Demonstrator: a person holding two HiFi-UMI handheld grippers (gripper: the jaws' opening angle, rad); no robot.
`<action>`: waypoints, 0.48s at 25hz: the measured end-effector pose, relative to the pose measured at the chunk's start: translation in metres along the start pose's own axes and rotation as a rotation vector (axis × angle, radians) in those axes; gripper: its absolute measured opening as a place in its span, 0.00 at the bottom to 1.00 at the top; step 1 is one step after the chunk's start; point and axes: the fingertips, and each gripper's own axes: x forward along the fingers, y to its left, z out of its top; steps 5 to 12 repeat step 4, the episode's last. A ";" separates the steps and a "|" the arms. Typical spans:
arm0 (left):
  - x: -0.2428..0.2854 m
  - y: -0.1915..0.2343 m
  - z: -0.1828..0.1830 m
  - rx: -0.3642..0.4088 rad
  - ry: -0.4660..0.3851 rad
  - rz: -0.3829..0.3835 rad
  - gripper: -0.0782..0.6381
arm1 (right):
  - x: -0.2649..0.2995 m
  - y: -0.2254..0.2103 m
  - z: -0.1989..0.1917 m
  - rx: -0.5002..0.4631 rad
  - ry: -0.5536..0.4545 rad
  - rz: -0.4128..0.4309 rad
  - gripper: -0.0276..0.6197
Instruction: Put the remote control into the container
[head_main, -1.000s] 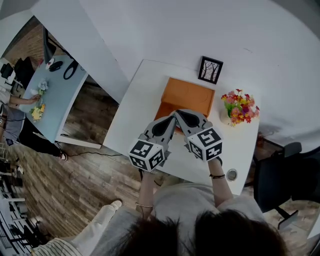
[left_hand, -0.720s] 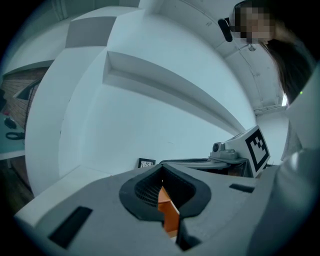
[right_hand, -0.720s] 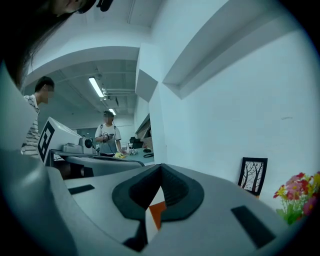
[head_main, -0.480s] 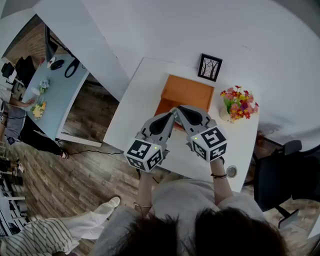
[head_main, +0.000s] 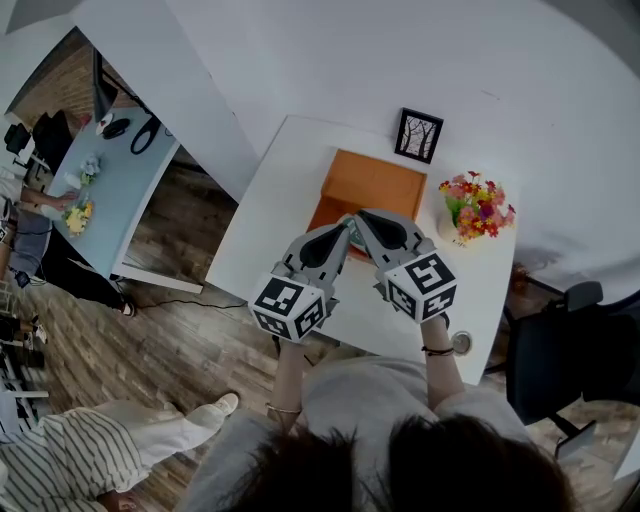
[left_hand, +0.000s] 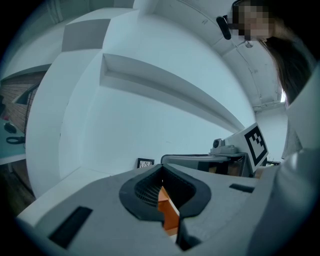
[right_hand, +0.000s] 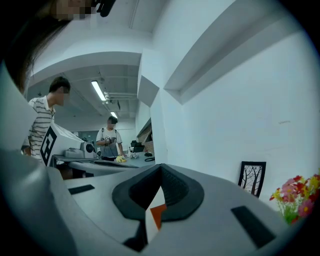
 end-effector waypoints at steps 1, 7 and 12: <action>0.000 -0.001 0.000 0.000 0.001 -0.002 0.11 | -0.001 0.000 0.001 0.006 -0.005 0.002 0.04; 0.000 -0.003 -0.002 0.000 0.003 -0.008 0.11 | -0.002 0.000 0.002 0.006 -0.014 0.003 0.04; 0.000 -0.003 -0.002 0.000 0.003 -0.008 0.11 | -0.002 0.000 0.002 0.006 -0.014 0.003 0.04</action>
